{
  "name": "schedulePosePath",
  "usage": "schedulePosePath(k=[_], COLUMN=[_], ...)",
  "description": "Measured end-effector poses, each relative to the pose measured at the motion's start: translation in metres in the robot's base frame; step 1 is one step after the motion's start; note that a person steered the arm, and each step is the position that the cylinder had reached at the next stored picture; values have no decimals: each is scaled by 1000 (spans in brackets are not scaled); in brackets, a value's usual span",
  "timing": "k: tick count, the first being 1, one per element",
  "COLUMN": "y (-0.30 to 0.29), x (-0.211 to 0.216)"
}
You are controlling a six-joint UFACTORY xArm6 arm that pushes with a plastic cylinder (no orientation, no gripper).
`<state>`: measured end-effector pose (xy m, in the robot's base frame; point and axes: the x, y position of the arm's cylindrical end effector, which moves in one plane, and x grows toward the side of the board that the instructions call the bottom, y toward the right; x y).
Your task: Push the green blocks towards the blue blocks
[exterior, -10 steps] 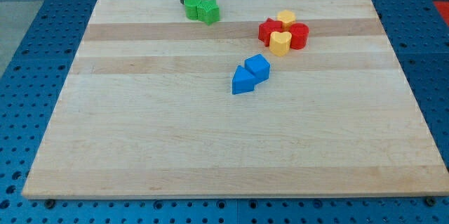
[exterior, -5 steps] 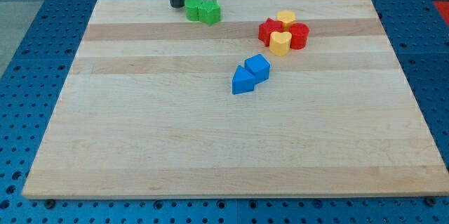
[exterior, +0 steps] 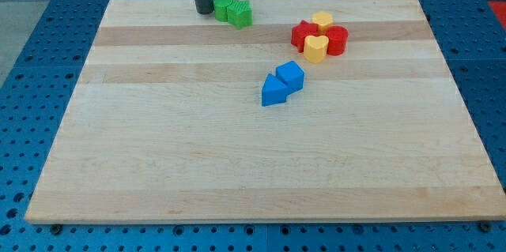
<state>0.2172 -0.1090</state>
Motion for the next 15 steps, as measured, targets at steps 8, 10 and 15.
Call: schedulePosePath(k=[8,10,15], y=[70,83,104], x=[-10,-3,42])
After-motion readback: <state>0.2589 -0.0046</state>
